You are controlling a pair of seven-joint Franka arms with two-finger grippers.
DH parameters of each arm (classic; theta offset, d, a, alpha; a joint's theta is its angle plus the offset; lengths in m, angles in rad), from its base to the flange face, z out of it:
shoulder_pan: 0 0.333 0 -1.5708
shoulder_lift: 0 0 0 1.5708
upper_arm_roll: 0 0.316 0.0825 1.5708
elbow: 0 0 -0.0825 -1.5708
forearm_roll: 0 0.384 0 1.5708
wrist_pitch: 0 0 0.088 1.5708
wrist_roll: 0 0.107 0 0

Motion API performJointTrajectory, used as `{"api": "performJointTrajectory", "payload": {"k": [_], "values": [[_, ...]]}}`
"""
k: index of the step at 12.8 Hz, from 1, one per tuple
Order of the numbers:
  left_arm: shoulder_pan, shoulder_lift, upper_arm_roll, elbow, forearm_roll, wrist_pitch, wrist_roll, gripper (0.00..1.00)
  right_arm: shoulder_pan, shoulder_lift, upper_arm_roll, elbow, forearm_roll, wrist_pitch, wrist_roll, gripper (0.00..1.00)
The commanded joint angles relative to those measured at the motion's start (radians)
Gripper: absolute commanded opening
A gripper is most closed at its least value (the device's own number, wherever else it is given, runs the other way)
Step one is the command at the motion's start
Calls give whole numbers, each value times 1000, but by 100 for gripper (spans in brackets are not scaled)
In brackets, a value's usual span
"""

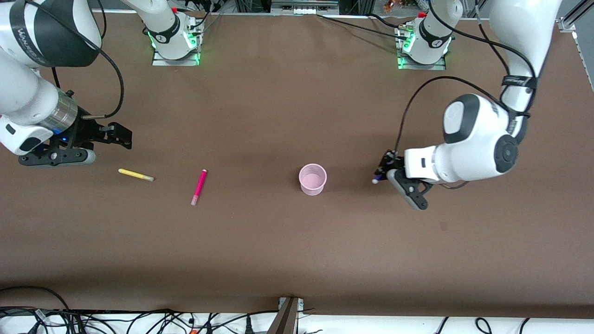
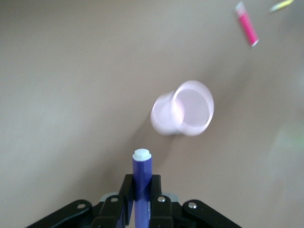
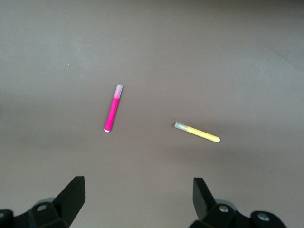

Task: Organize pens into pink holder with both arms
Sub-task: 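Carry the blue marker to the pink cup while the right gripper advances, then drop the blue marker into the cup while the right gripper nears magenta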

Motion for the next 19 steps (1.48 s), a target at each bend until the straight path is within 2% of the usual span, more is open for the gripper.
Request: {"api": "performJointTrajectory", "payload": {"k": [1,4,9,13,14,15,19], "values": [[-15,74,-98,23,-33,204,131,0,7,41,-1,25,10,5,-11,100],[-55,153,-160,-5,-31,494,266,0,29,104,2,25,8,4,-26,100],[-155,197,-168,-62,-33,677,279,0,29,133,2,15,19,-4,-19,100],[-167,198,-166,-108,-31,708,279,0,32,141,4,-19,22,11,-6,100],[-164,198,-166,-111,-28,708,280,99,35,151,4,-25,48,25,-6,100],[-164,195,-168,-111,-27,706,280,100,35,167,2,-30,82,37,15,100],[-153,148,-172,-111,-30,679,203,100,75,240,4,-31,123,99,140,99]]}}
